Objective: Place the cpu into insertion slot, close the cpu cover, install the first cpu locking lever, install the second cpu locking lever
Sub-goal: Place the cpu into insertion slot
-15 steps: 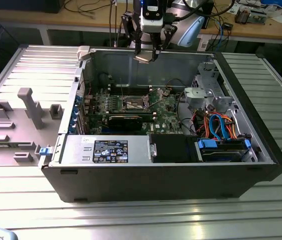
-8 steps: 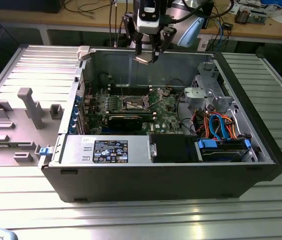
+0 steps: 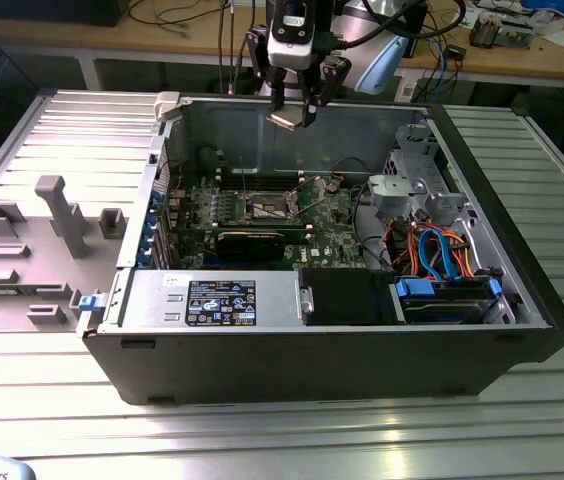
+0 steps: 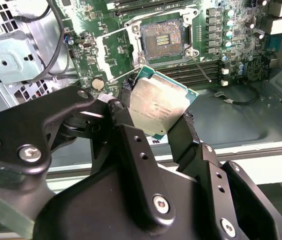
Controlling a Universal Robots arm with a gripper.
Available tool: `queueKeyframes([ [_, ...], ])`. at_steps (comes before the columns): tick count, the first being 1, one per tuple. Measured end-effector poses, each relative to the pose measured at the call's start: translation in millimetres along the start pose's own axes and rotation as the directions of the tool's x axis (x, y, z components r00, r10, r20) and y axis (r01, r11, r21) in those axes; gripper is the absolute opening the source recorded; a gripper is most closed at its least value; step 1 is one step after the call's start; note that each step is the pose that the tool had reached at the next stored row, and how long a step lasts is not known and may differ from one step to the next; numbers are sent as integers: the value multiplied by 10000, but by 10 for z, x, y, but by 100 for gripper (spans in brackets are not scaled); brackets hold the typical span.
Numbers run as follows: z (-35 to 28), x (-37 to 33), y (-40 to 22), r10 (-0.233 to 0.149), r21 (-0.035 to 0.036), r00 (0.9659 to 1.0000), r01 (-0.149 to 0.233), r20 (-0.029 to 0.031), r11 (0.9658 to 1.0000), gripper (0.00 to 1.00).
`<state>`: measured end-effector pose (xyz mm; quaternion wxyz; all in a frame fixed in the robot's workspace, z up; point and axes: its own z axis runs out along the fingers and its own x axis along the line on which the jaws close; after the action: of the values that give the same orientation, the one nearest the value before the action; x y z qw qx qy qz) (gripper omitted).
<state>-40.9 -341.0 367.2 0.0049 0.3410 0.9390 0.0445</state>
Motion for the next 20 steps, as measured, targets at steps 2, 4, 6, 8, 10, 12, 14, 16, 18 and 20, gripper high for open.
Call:
queueKeyframes([
  [2, 0, 0, 0, 1, 0, 10000, -1, 1, 10000, 54],
  [4, 0, 0, 0, 1, 0, 10000, -1, 0, 10000, 54],
  [6, 0, 0, 0, 1, 0, 10000, -1, 1, 10000, 54],
  [8, 0, 0, 0, 2, 0, 10000, -2, 1, 10000, 54],
  [10, 0, 0, 0, 17, 1, 10000, -17, 2, 10000, 54],
  [12, 0, 1, -1, 34, 1, 10000, -34, 3, 10000, 54],
  [14, 2, 2, -2, 124, -3, 9999, -124, 11, 9999, 54],
  [16, 4, 2, -2, 320, -7, 9995, -320, 28, 9995, 54],
  [18, 9, 2, -3, 692, -17, 9976, -692, 60, 9976, 54],
  [20, 13, 2, -3, 1047, -28, 9945, -1047, 91, 9945, 54],
])
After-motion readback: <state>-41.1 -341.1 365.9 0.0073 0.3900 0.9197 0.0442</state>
